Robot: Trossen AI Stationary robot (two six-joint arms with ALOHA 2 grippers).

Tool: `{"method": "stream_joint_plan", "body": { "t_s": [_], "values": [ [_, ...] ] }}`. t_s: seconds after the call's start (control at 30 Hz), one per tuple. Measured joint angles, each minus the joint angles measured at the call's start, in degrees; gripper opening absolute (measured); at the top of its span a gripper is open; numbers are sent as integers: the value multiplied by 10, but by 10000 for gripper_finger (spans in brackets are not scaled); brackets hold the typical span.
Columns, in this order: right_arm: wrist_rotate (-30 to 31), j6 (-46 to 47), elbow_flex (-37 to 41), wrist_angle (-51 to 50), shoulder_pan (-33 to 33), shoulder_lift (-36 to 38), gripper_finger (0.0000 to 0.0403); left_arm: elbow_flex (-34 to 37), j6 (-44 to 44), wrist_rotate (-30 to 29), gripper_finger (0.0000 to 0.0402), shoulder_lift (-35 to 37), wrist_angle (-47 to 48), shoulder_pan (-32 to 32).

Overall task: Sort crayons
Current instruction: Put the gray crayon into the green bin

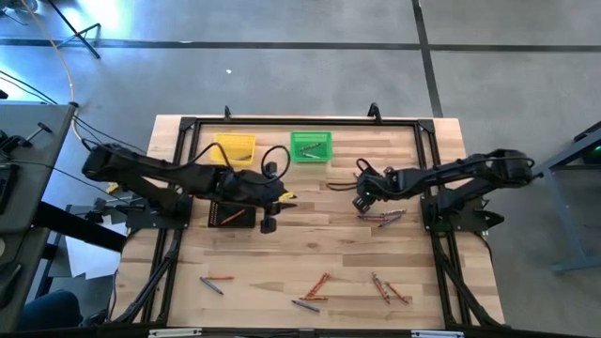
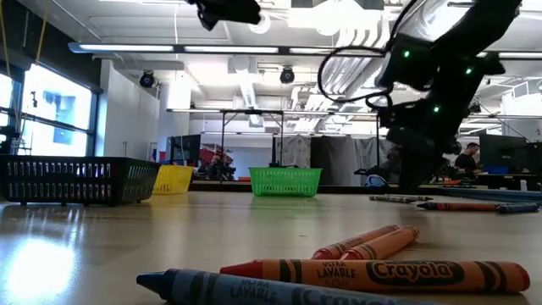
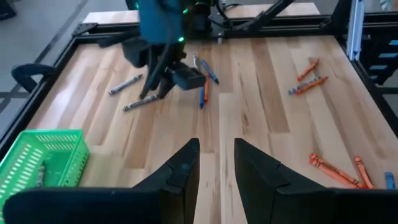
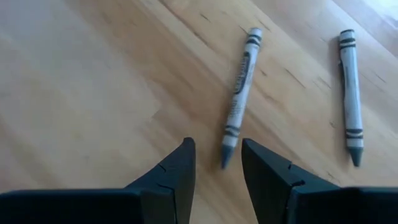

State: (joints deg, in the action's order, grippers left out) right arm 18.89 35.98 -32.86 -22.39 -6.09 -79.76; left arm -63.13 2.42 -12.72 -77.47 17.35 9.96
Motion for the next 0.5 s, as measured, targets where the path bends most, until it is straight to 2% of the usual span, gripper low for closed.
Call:
{"method": "stream_joint_plan", "body": {
  "t_s": [0.2,0.5],
  "values": [
    [-4,-32,0,34,-44,-38,123,0,5,-23,85,8,12,31],
    [-60,-65,-1,62,-93,-54,123,0,24,-47,85,8,24,58]
  ]
}}
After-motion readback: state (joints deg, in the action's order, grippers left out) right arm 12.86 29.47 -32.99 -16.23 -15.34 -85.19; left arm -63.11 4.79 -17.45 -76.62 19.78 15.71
